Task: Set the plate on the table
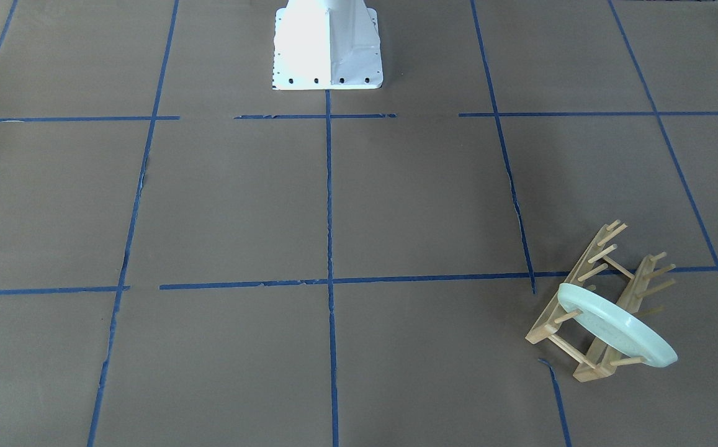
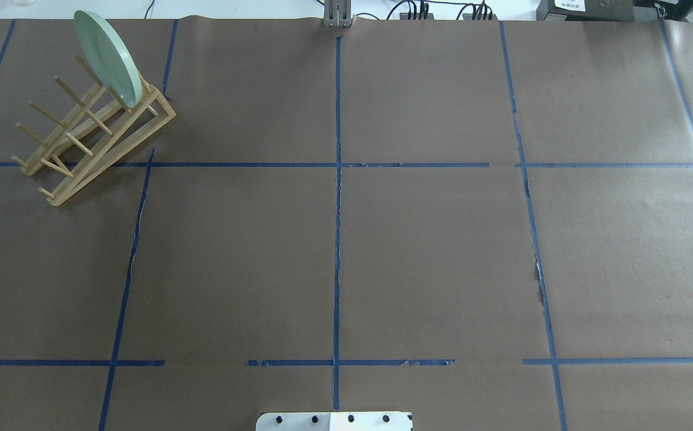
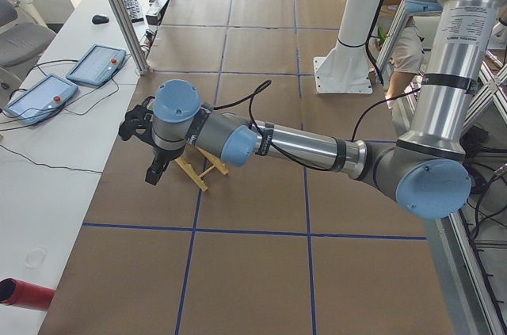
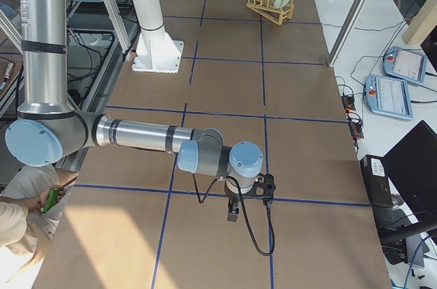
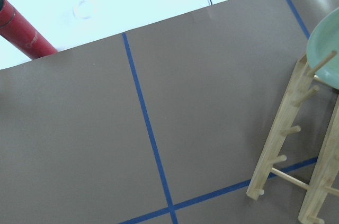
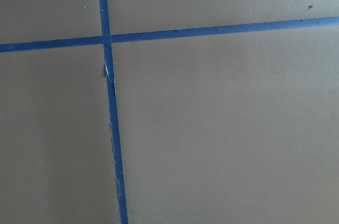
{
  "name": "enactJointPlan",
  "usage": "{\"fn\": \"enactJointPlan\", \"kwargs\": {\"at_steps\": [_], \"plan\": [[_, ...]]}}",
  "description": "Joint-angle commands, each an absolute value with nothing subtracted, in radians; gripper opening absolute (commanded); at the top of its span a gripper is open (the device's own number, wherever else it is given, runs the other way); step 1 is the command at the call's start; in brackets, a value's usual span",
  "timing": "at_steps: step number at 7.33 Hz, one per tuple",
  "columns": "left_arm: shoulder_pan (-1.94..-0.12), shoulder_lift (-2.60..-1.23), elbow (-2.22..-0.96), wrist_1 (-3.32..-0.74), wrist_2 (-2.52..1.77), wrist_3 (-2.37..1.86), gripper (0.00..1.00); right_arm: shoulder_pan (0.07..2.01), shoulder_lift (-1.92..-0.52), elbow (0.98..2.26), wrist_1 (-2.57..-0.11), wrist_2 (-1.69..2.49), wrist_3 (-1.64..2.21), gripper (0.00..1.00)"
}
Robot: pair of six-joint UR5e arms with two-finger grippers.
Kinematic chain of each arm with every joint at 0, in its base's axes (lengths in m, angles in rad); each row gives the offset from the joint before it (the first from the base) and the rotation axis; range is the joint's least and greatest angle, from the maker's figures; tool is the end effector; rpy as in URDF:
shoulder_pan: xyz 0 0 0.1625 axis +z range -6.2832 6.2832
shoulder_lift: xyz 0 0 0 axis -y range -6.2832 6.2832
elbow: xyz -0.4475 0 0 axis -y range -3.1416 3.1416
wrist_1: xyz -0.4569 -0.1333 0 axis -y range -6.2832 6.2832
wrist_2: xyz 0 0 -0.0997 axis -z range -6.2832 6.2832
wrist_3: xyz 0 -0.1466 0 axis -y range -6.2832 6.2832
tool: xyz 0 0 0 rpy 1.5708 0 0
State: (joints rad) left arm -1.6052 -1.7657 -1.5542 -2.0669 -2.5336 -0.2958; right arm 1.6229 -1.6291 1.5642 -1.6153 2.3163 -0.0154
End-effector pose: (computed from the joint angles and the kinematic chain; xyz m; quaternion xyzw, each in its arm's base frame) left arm -0.0359 -0.6656 0.5236 0.2338 0.4714 0.0136 0.8502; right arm 0.0607 -0.5147 0.7568 -0.0386 -0.3651 0.0370 0.9294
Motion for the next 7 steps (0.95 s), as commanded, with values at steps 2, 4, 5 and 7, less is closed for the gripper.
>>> {"fn": "enactJointPlan", "kwargs": {"at_steps": [2, 4, 5, 7], "plan": [[-1.421, -1.891, -1.485, -2.348, -2.542, -1.104, 1.00, 1.623, -1.629, 1.565, -1.615, 2.316, -0.015, 1.00], [-1.364, -1.965, -1.401, -2.513, -2.377, -1.538, 1.00, 1.623, -1.629, 1.565, -1.615, 2.316, -0.015, 1.00], [-1.338, -1.994, -1.347, -2.602, -2.285, -1.753, 1.00, 1.623, -1.629, 1.565, -1.615, 2.316, -0.015, 1.00], [-1.219, -2.048, -1.295, -2.625, -2.110, -1.958, 1.00, 1.623, -1.629, 1.565, -1.615, 2.316, -0.015, 1.00]]}}
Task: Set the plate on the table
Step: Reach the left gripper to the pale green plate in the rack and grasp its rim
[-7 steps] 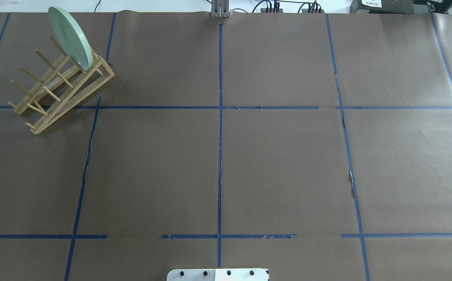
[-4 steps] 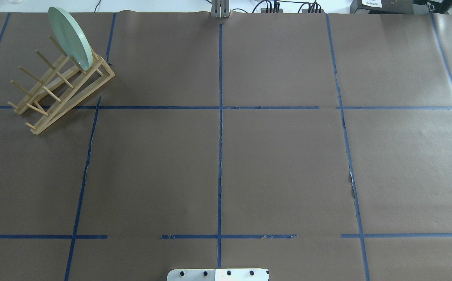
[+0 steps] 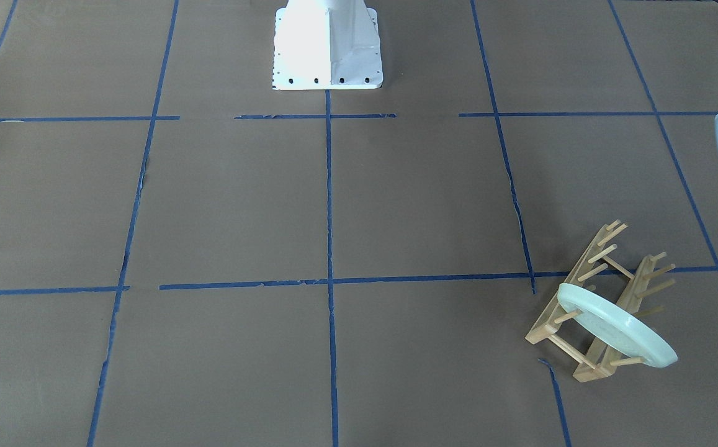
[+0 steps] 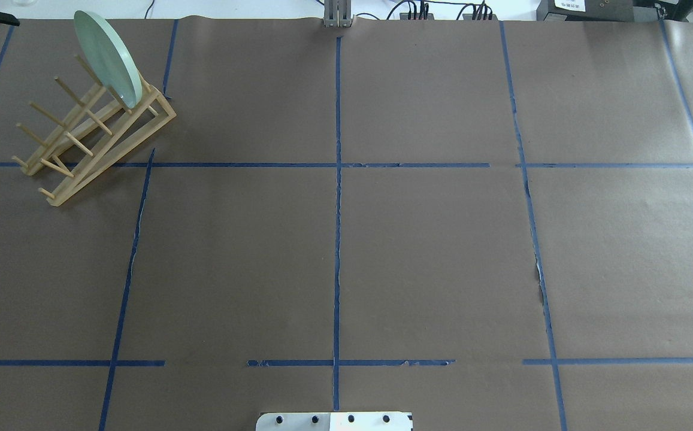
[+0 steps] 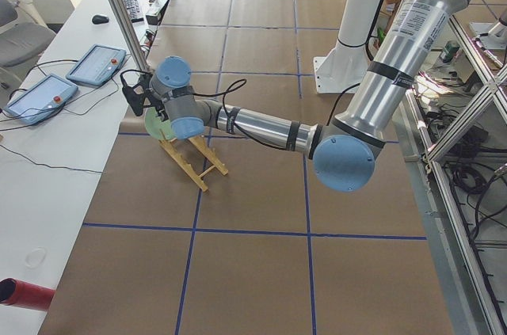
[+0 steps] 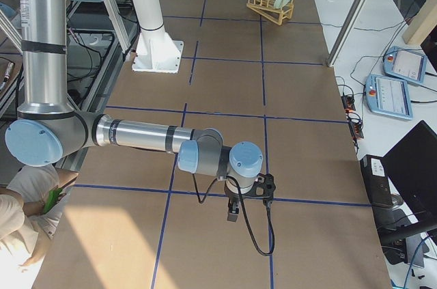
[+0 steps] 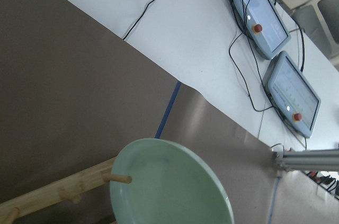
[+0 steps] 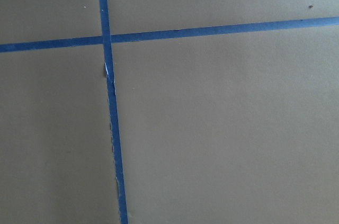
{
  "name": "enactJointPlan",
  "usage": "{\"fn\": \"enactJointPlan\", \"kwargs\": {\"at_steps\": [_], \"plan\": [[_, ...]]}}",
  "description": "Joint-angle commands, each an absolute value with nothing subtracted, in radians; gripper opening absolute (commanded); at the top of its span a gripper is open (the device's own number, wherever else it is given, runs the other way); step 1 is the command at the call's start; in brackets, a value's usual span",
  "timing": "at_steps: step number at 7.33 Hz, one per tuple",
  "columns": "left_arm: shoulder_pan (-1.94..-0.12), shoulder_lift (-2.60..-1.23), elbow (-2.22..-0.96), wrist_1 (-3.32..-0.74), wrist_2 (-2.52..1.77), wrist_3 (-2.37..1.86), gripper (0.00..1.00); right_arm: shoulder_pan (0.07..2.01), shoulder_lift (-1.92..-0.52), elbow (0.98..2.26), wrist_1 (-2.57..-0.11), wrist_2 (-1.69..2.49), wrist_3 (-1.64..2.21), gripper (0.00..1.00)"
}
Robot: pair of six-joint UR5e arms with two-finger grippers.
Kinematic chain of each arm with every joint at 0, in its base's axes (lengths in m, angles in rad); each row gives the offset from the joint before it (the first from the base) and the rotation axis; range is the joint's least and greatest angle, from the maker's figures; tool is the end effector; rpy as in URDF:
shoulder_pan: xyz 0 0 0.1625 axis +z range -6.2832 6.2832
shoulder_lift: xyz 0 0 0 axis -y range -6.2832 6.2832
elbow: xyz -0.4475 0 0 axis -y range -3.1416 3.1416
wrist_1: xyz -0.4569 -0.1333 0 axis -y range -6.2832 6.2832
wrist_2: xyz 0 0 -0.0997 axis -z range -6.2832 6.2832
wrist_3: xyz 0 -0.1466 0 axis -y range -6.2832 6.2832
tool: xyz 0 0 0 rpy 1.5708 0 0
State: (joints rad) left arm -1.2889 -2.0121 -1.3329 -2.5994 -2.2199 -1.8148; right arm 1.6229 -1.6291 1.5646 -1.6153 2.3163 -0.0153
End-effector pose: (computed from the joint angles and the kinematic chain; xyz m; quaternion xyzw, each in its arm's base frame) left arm 0.1746 -0.7635 0.4196 0.0477 0.6044 -0.4038 0.6851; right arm 0.0607 -0.5148 0.7566 -0.0385 -0.3651 0.0369 0.9294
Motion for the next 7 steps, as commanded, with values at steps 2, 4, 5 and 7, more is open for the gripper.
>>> {"fn": "enactJointPlan", "kwargs": {"at_steps": [2, 4, 5, 7], "plan": [[-1.181, -2.051, -1.272, -2.626, -2.094, -1.970, 1.00, 1.623, -1.629, 1.565, -1.615, 2.316, -0.015, 1.00], [-1.177, -2.051, -1.266, -2.626, -2.080, -1.974, 0.73, 1.623, -1.629, 1.565, -1.615, 2.316, -0.015, 1.00], [-1.177, -2.051, -1.266, -2.625, -2.080, -1.974, 0.28, 1.623, -1.629, 1.565, -1.615, 2.316, -0.015, 1.00], [-1.178, -2.059, -1.270, -2.626, -2.083, -1.974, 0.00, 1.623, -1.629, 1.565, -1.615, 2.316, -0.015, 1.00]]}}
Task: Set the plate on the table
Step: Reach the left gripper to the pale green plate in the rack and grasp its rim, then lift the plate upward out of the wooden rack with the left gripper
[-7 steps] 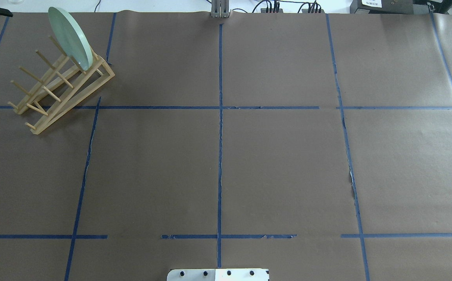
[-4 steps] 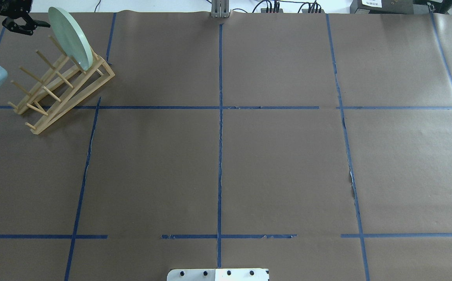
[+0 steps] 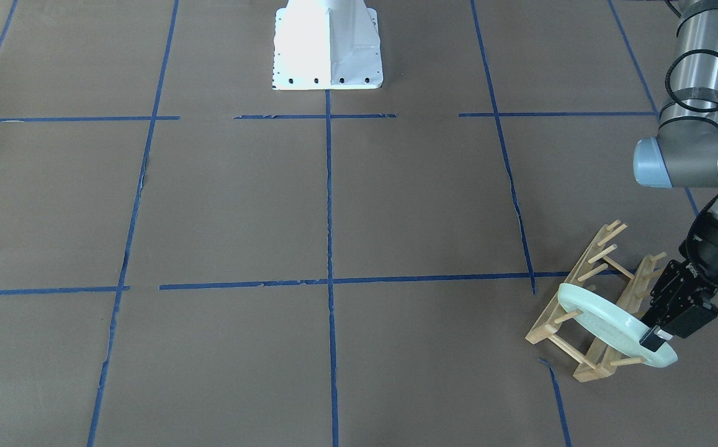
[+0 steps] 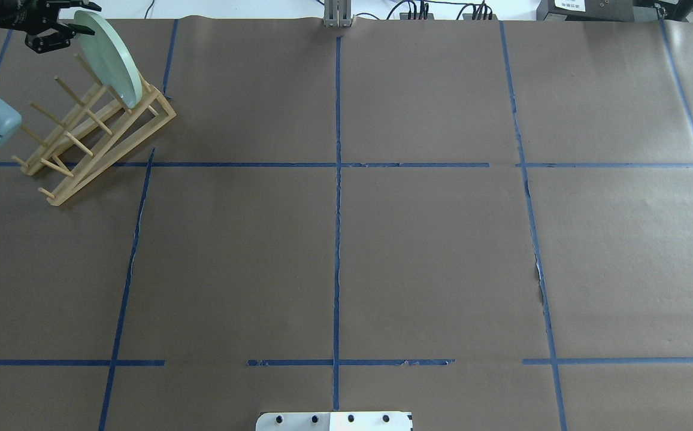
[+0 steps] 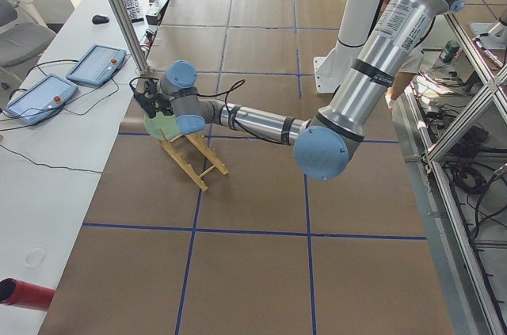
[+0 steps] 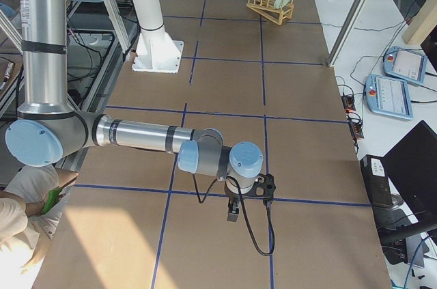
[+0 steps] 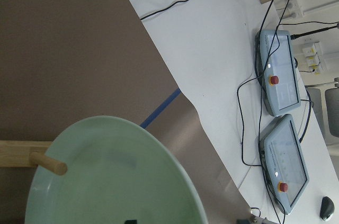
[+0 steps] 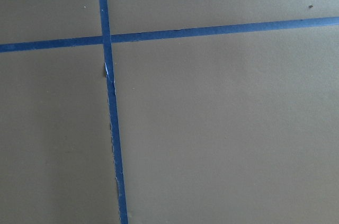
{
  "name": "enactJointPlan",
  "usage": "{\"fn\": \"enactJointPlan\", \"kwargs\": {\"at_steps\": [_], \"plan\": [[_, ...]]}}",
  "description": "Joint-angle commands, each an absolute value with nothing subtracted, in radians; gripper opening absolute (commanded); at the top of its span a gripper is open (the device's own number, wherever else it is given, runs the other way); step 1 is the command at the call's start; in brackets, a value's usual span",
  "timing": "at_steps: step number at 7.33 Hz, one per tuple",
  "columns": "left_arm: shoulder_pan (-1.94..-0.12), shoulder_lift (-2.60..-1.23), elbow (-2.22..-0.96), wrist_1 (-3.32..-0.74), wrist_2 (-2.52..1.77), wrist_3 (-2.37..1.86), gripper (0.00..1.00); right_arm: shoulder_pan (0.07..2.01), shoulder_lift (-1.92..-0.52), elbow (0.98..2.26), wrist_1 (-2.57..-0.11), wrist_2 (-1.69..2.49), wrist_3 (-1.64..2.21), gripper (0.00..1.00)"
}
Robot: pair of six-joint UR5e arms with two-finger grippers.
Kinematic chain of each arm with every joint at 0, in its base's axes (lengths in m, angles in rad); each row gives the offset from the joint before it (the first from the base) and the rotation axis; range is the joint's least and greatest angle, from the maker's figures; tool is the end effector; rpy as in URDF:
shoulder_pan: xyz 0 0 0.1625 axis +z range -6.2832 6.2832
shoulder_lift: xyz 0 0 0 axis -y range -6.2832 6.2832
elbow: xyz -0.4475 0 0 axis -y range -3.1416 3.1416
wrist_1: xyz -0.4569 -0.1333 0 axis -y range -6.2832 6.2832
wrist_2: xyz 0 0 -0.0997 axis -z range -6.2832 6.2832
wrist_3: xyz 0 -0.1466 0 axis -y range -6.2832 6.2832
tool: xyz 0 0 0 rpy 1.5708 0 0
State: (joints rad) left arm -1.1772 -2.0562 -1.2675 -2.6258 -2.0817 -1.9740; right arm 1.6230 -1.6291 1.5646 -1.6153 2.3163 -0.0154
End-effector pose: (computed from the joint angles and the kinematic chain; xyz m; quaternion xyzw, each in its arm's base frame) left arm 0.2544 -0.7732 0.4232 0.0211 0.5972 -0.4570 0.6588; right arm 0.0608 -0.5148 0.7566 -0.0384 -0.3651 0.0369 0.9294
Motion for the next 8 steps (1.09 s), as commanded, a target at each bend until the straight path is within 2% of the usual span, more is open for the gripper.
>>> {"fn": "enactJointPlan", "kwargs": {"at_steps": [1, 6, 8], "plan": [[-1.180, -2.059, -1.281, -2.628, -2.086, -1.974, 0.00, 1.623, -1.629, 1.565, -1.615, 2.316, -0.015, 1.00], [-1.325, -2.106, -1.480, -2.581, -2.256, -2.222, 0.00, 1.623, -1.629, 1.565, -1.615, 2.316, -0.015, 1.00], [-1.290, -2.230, -1.540, -2.302, -2.266, -2.209, 0.00, 1.623, -1.629, 1.565, -1.615, 2.316, -0.015, 1.00]]}}
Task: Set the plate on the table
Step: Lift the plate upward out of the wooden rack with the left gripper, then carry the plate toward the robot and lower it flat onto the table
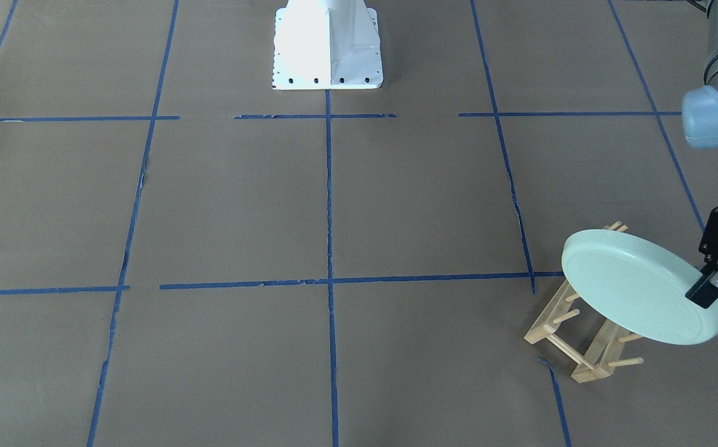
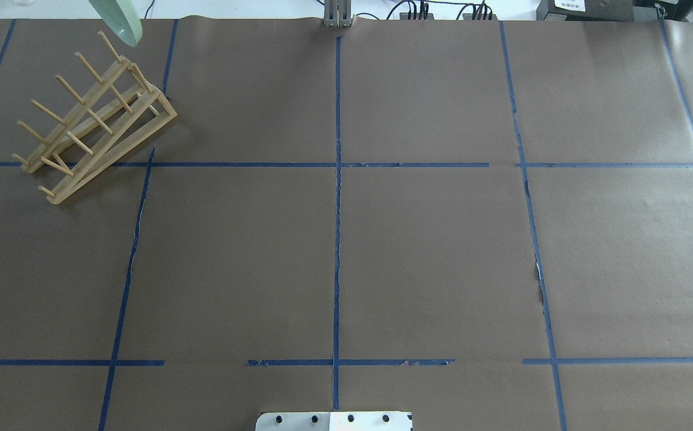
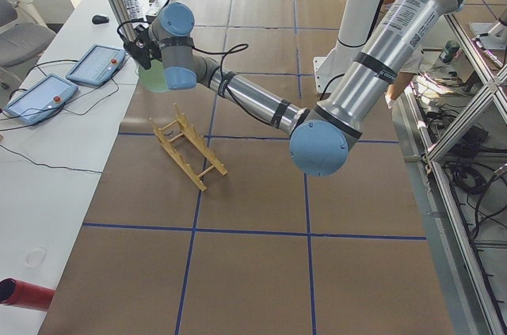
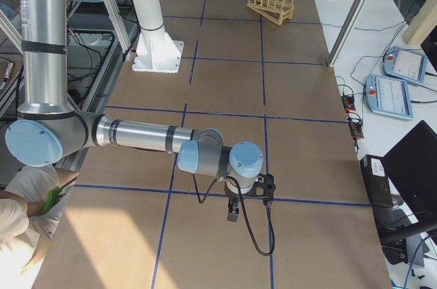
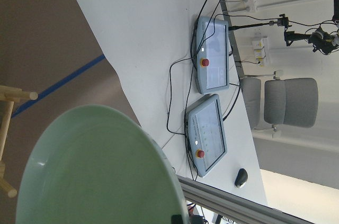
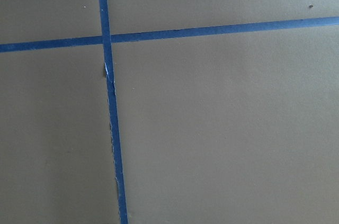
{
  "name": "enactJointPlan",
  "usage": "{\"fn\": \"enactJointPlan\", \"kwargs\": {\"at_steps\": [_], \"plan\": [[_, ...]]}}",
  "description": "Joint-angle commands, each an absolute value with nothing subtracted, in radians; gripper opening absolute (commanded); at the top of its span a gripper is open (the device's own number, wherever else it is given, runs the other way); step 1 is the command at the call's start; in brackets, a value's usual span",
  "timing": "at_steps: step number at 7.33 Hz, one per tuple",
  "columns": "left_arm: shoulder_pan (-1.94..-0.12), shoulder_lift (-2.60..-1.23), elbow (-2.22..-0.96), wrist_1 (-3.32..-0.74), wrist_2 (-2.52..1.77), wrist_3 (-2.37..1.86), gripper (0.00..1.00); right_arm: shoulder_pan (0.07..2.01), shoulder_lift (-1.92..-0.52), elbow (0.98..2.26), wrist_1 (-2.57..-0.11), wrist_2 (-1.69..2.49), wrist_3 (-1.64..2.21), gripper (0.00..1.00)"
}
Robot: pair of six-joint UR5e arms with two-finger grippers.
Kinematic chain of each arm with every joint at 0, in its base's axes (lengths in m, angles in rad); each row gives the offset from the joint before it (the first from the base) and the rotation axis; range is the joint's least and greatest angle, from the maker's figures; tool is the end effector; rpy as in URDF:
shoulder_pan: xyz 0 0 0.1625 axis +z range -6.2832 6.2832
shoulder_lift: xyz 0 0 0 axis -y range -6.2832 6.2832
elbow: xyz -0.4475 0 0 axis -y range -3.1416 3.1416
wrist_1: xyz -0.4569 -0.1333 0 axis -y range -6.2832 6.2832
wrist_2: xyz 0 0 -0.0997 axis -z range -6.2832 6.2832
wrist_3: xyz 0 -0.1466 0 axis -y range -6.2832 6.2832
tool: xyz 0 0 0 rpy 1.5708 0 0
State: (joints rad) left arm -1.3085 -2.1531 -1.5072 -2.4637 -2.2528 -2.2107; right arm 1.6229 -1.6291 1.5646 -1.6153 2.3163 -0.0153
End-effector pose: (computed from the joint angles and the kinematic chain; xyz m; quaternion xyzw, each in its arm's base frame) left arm 0.1604 -0.7553 0.2293 -0.0399 0.6610 -0.4715 0.5824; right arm 0.0607 -0.5148 0.7566 -0.0385 -0.3651 0.0369 0.9294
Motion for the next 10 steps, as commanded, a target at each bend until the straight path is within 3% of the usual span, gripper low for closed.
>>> {"fn": "enactJointPlan", "kwargs": {"at_steps": [1, 7, 8, 10], "plan": [[-1.217, -2.281, -1.539, -2.183, -2.260, -2.159, 0.00, 1.623, -1.629, 1.565, -1.615, 2.316, -0.015, 1.00], [-0.709, -2.436, -1.568, -1.304, -1.840, -1.593, 0.00, 1.623, -1.629, 1.565, -1.615, 2.316, -0.015, 1.00], [-0.630, -2.460, -1.540, -1.152, -1.775, -1.515, 0.00, 1.623, -1.629, 1.565, -1.615, 2.316, -0.015, 1.00], [-0.534, -2.482, -1.430, -1.101, -1.711, -1.497, 0.00, 1.623, -1.629, 1.565, -1.615, 2.316, -0.015, 1.00]]}}
